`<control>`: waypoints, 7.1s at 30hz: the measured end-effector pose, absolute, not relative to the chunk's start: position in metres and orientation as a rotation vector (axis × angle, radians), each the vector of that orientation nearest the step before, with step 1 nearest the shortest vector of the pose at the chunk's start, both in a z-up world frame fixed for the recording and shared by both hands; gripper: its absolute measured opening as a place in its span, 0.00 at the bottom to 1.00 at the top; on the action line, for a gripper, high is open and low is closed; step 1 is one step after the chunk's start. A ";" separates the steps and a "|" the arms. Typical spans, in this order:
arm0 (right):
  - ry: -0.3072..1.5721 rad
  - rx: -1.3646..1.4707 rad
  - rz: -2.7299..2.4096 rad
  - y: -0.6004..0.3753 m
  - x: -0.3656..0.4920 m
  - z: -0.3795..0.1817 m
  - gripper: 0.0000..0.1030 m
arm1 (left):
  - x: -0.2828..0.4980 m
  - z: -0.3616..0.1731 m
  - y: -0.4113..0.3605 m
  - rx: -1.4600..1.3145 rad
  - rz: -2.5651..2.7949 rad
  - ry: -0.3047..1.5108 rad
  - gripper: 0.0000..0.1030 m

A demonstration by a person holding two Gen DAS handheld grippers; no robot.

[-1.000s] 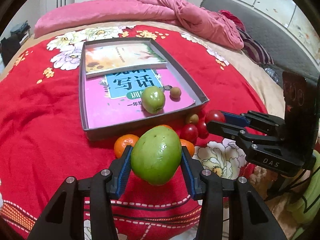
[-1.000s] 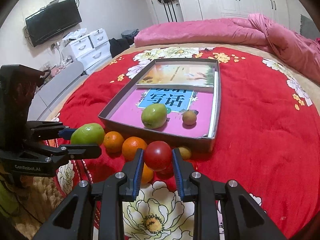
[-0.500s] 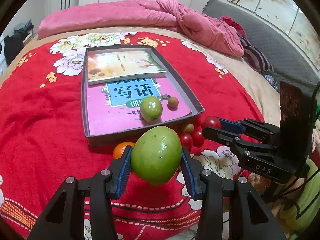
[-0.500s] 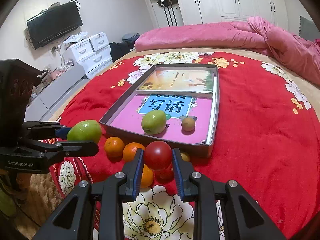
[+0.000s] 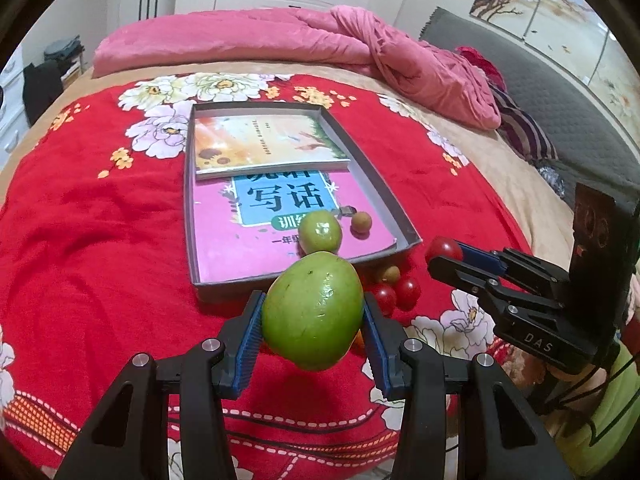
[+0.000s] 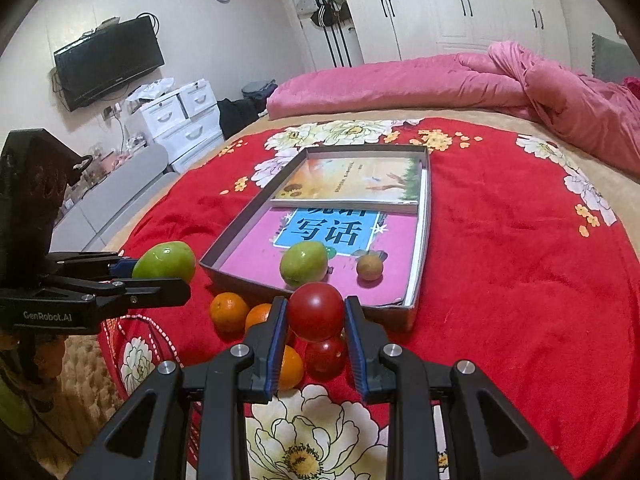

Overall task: Organize fruits
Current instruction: 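Lift the green fruit with left gripper while right gripper carries the tomato toward the tray, then carry the green fruit over the tray rim with left gripper while right holds the tomato, then open the left gripper to drop the green fruit while the right gripper releases the tomato, then withdraw both open grippers from the tray toward the oranges and tomatoes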

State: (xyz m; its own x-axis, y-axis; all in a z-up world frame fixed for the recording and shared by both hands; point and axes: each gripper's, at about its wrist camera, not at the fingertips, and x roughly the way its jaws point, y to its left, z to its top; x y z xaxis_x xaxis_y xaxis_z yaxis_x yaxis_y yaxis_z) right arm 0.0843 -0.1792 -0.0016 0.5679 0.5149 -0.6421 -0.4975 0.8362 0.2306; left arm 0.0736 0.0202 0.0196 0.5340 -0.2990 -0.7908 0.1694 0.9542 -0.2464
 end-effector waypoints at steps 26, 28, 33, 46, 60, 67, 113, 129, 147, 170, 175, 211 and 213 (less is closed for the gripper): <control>0.726 0.036 0.552 -0.187 0.095 0.004 0.28 | 0.099 0.022 0.035 -0.181 -0.195 0.944 0.47; 0.724 0.037 0.546 -0.188 0.097 0.004 0.28 | 0.101 0.022 0.036 -0.183 -0.188 0.943 0.47; 0.722 0.037 0.536 -0.190 0.102 0.004 0.28 | 0.109 0.017 0.039 -0.200 -0.165 0.943 0.47; 0.716 0.017 0.522 -0.190 0.109 0.004 0.28 | 0.124 0.002 0.042 -0.205 -0.123 0.952 0.47; 0.718 -0.008 0.513 -0.186 0.123 0.000 0.28 | 0.140 -0.016 0.037 -0.178 -0.099 0.979 0.47; 0.727 -0.023 0.514 -0.182 0.130 -0.003 0.28 | 0.151 -0.021 0.033 -0.154 -0.088 0.985 0.47; 0.829 -0.104 0.518 -0.163 0.150 -0.030 0.28 | 0.156 -0.044 0.027 -0.126 -0.074 1.047 0.47; 0.886 -0.091 0.498 -0.163 0.154 -0.042 0.28 | 0.156 -0.045 0.026 -0.117 -0.071 1.050 0.47; 0.891 -0.078 0.508 -0.162 0.153 -0.043 0.29 | 0.156 -0.046 0.026 -0.115 -0.071 1.053 0.47; 0.815 -0.102 0.490 -0.166 0.141 -0.026 0.55 | 0.145 -0.034 0.029 -0.133 -0.092 1.038 0.47; 0.812 -0.082 0.483 -0.171 0.141 -0.024 0.56 | 0.141 -0.031 0.028 -0.126 -0.088 1.035 0.50; 0.766 -0.039 0.444 -0.183 0.138 -0.011 0.73 | 0.123 0.001 0.041 -0.192 -0.094 0.974 0.77; 0.762 -0.030 0.442 -0.185 0.138 -0.010 0.75 | 0.123 0.002 0.041 -0.192 -0.091 0.973 0.77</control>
